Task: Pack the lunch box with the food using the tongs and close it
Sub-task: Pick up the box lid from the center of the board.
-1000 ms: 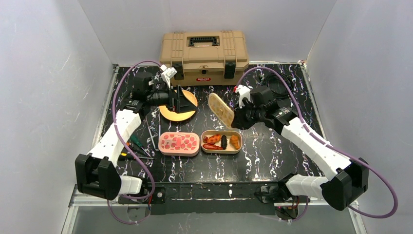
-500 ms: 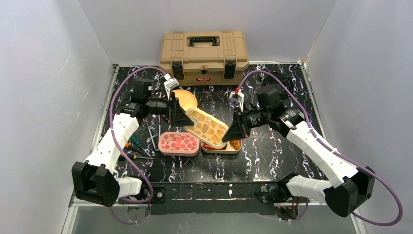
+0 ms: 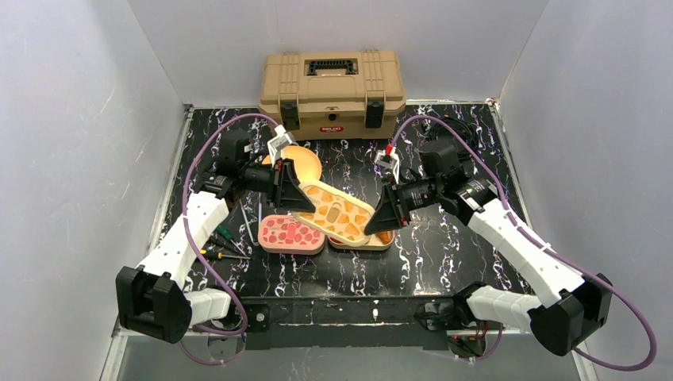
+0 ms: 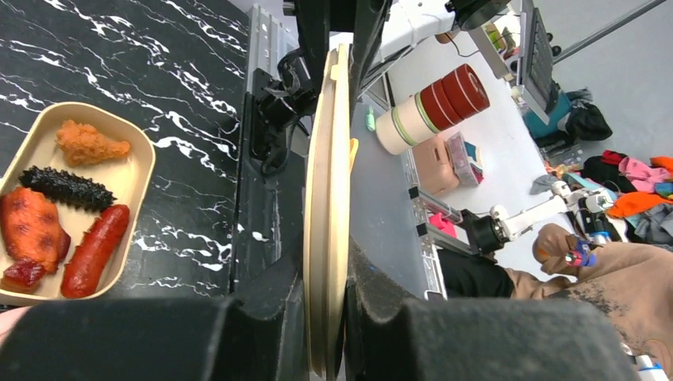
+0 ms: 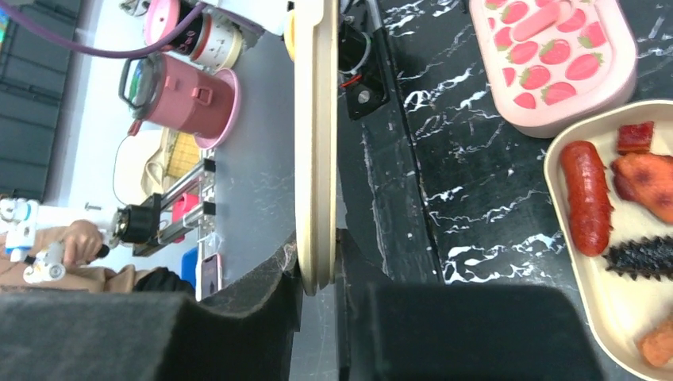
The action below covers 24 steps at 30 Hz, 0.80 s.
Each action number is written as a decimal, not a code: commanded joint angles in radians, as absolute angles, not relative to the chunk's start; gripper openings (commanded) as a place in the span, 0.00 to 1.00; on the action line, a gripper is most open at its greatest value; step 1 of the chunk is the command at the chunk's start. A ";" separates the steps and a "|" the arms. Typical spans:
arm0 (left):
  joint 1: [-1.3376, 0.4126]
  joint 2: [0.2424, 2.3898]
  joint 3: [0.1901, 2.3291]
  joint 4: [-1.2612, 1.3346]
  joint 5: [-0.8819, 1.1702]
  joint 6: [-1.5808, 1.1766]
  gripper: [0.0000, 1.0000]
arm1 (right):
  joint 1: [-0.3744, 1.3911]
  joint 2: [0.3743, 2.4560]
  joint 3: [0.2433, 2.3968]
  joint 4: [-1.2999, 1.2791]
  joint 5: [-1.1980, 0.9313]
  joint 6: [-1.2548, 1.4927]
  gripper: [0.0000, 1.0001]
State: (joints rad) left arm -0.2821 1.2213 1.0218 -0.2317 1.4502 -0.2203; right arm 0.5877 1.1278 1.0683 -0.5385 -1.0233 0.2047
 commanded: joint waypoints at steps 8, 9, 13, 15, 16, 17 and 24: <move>-0.304 1.231 0.940 0.040 1.305 -0.461 0.00 | 0.576 1.019 0.986 -0.344 -0.684 0.333 0.81; -0.305 1.236 0.933 0.055 1.303 -0.484 0.00 | 0.572 1.003 0.968 -0.335 -0.653 0.348 0.83; -0.305 1.233 0.891 0.062 1.244 -0.521 0.00 | 0.547 0.910 0.837 -0.235 -0.563 0.445 0.86; -0.305 1.227 0.868 0.067 1.214 -0.536 0.00 | 0.535 0.851 0.769 -0.174 -0.521 0.491 0.88; -0.305 1.226 0.860 0.067 1.199 -0.543 0.00 | 0.529 0.823 0.738 -0.140 -0.509 0.516 0.89; -0.305 1.227 0.853 0.067 1.191 -0.549 0.00 | 0.526 0.787 0.703 -0.104 -0.504 0.542 0.89; -0.305 1.154 0.740 0.176 1.026 -0.729 0.00 | 0.520 0.641 0.473 0.202 -0.443 0.801 0.92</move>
